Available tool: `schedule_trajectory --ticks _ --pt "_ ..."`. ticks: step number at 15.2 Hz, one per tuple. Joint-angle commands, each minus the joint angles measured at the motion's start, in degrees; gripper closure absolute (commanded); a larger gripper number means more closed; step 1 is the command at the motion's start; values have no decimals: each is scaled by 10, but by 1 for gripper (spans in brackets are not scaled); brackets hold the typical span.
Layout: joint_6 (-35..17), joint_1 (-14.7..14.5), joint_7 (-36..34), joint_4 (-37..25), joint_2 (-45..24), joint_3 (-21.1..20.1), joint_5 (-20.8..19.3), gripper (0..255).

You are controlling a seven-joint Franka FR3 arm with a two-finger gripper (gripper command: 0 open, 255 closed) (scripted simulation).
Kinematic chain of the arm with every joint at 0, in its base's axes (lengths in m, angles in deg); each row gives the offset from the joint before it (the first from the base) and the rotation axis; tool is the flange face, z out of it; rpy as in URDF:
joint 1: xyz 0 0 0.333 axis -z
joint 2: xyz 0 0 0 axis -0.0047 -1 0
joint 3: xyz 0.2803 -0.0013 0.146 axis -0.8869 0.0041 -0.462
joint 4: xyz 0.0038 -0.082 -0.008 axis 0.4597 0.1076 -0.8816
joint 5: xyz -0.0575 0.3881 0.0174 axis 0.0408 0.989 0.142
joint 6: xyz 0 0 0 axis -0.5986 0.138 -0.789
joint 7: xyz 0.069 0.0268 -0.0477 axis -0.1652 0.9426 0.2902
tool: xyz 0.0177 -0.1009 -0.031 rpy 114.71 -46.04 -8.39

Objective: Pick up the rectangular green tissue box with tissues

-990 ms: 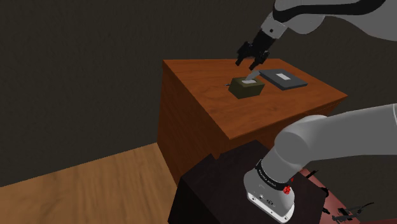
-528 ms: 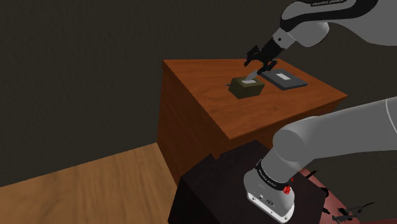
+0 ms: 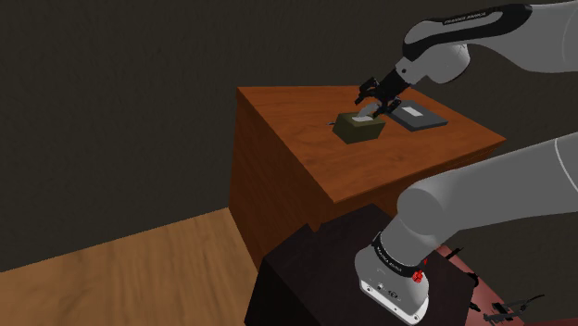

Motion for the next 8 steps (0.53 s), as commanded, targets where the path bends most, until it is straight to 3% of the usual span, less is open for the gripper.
schedule_trajectory --ticks 1,2,3,8 --pt "-13 -2 6 10 -4 3 3 0" --pt "-13 -1 6 10 -4 3 3 0" --pt "-13 -2 5 9 -4 3 3 255" --pt "-14 -2 5 10 -4 3 3 255"
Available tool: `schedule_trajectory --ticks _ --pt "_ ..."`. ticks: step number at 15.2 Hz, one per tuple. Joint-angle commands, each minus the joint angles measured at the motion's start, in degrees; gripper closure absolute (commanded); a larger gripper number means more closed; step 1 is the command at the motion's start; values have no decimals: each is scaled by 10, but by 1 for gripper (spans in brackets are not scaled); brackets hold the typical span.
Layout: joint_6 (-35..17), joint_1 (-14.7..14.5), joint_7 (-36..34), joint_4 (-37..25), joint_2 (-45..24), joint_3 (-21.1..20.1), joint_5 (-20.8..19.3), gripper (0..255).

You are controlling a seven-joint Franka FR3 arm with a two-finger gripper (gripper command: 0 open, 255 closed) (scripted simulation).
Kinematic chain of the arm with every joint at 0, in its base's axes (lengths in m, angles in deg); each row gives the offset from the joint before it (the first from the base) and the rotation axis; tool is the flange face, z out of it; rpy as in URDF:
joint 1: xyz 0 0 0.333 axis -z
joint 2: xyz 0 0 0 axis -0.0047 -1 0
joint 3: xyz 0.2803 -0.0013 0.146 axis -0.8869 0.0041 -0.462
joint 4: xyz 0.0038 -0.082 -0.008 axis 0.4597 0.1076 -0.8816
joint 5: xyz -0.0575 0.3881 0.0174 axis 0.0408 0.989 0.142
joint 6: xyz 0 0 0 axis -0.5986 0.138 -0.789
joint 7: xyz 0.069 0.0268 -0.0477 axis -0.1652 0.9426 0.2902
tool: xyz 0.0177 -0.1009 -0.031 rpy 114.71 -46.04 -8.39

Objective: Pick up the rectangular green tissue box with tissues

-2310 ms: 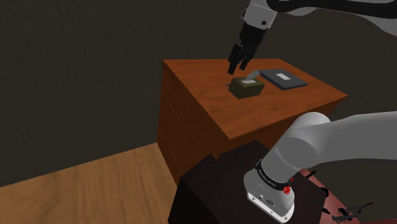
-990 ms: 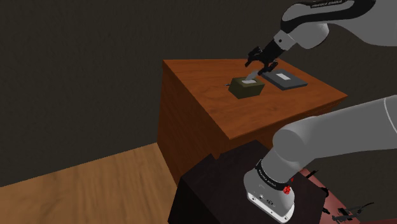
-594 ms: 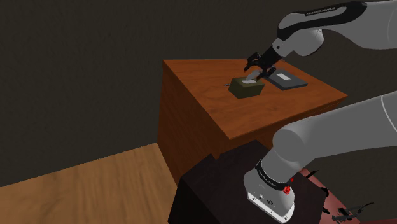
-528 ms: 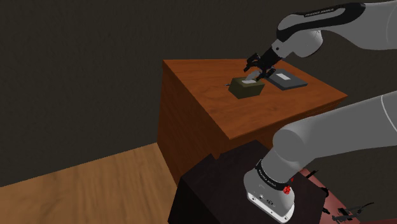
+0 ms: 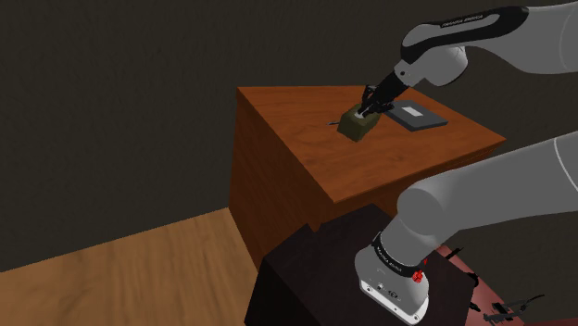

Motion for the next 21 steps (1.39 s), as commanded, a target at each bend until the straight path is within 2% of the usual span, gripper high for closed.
schedule_trajectory --ticks 1,4,19,21 --pt "1 0 0 1 -1 0 0 255" --pt "0 0 1 1 -1 0 -1 255" --pt "115 9 -44 -89 29 -26 -17 255" --pt "116 9 -44 -90 29 -26 -17 255"
